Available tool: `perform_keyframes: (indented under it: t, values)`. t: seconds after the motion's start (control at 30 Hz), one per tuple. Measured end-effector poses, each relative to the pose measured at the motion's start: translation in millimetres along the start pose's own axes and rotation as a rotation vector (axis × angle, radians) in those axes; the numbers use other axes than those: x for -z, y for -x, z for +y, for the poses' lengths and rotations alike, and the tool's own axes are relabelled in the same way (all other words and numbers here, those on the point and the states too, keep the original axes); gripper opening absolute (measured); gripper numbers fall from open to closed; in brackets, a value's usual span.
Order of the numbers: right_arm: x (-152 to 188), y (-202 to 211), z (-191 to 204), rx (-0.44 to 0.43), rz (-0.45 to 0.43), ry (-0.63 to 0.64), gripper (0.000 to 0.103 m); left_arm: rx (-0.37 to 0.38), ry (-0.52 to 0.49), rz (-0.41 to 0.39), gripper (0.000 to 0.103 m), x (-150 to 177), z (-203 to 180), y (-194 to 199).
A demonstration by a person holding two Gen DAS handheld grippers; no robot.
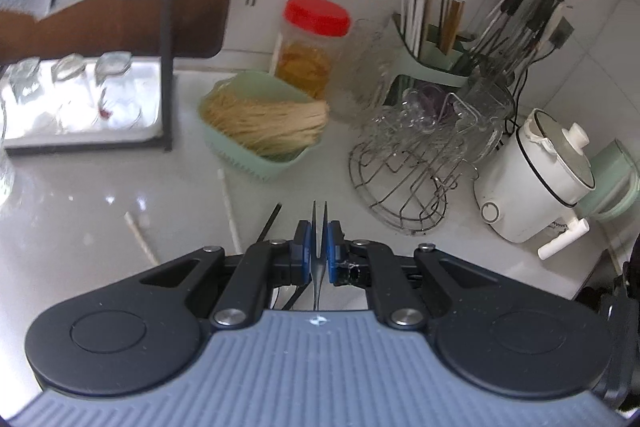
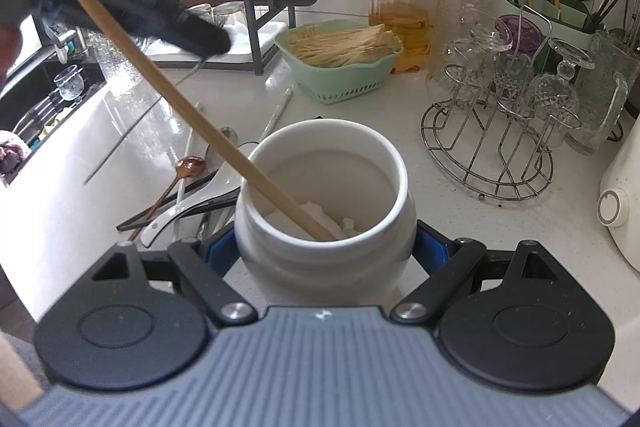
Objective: Organize utensils
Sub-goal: 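Carry the metal spoon with the left tool and lower it into the mug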
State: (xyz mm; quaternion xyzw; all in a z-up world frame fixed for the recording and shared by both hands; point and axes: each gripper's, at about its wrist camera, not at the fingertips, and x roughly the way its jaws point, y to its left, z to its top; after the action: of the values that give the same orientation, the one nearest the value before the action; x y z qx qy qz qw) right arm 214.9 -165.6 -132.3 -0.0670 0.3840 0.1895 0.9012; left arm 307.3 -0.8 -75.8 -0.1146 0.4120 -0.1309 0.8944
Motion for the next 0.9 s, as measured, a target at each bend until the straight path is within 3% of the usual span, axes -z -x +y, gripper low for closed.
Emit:
perform_keyframes:
  t: [0.23,0.5,0.73,0.8,0.9]
  values:
    - [-1,-1,0,0.002,-0.001,-0.003,0.091,0.048,-0.054,-0.042,0.01,-27,-17,-3]
    - [1,0,0,0.003,-0.013,-0.006,0.091,0.165,-0.108,-0.062,0.01,-49,-42,-12]
    - [2,1,0,0.002,-0.018,-0.006,0.091,0.302,-0.161,-0.025,0.01,-56,-64,-27]
    - [2,1,0,0.002,-0.019,-0.006,0.091,0.306,-0.206,-0.014,0.01,-59,-70,-27]
    - [2,1,0,-0.001,-0.021,-0.005,0.091,0.373,-0.227,0.034,0.01,-64,-72,-31]
